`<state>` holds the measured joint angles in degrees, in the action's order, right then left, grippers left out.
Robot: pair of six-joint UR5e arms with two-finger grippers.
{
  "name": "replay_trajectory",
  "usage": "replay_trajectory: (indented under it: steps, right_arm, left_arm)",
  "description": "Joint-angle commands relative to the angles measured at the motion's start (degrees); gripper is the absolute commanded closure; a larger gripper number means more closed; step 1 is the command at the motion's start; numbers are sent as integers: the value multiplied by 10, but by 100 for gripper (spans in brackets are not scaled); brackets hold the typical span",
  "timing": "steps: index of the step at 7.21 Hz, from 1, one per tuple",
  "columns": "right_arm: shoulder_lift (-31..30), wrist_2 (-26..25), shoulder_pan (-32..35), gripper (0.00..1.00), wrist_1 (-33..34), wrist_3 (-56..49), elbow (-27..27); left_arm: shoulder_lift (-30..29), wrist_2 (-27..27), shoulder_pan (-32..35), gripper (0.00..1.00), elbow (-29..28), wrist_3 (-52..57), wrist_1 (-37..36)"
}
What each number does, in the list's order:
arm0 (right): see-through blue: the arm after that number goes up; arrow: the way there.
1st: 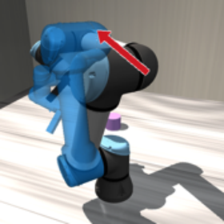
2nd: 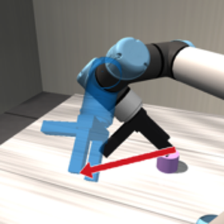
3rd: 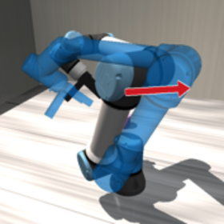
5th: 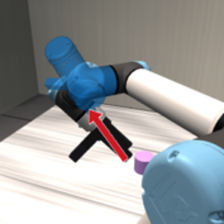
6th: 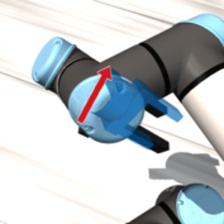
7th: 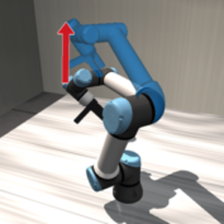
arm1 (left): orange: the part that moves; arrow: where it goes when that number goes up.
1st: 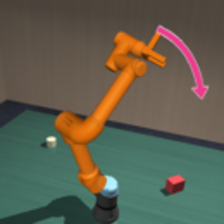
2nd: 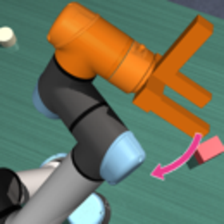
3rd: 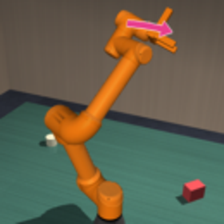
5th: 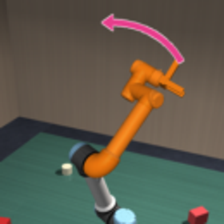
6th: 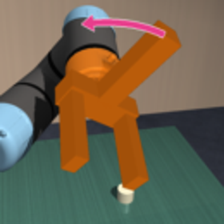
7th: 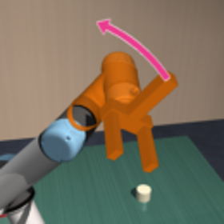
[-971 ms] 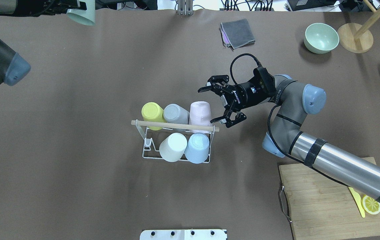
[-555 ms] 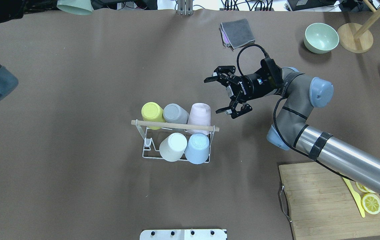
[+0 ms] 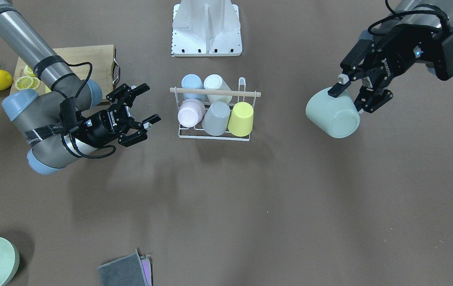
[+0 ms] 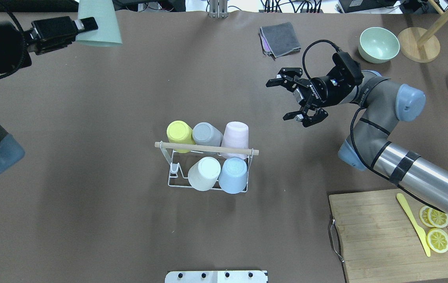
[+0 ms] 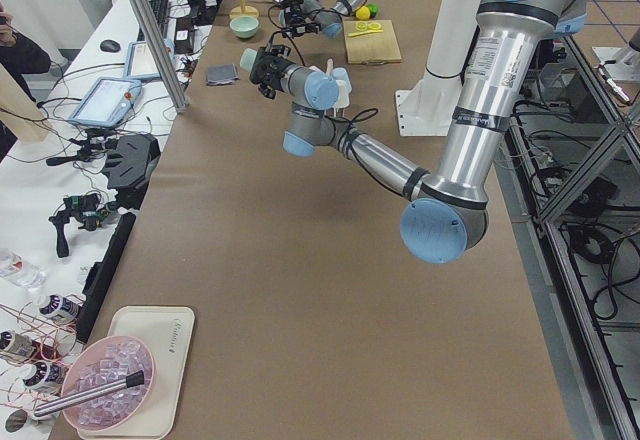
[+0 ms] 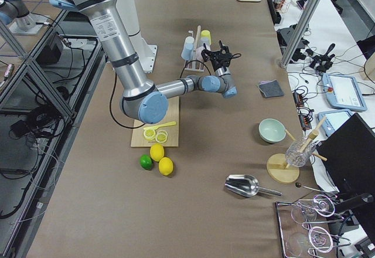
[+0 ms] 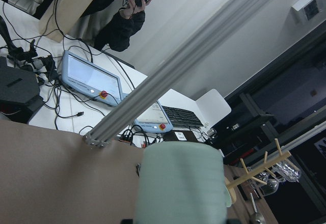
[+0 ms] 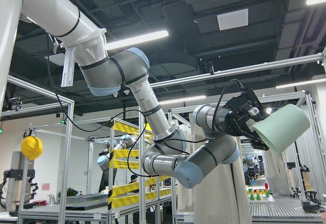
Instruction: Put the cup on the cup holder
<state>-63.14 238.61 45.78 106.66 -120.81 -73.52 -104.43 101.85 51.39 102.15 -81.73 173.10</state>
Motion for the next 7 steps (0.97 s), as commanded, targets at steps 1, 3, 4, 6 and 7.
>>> replay_trajectory:
  steps: [1, 3, 4, 6, 7]
  right_arm:
    - [-21, -13, 34, 4, 27, 195, -5]
    - [-20, -114, 96, 5, 133, 418, -6]
    - [-16, -175, 129, 5, 171, 527, -7]
    - [-2, -269, 156, 5, 219, 763, -7]
    - [8, -321, 160, 5, 245, 891, -9]
  left_arm:
    - [9, -38, -40, 100, 3, 30, 10]
    - [21, -88, -100, 100, 16, 87, 14]
    - [53, -197, -197, 100, 43, 144, 15]
    - [50, -382, -336, 100, 40, 232, 23]
    - [47, -402, -344, 100, 41, 236, 22]
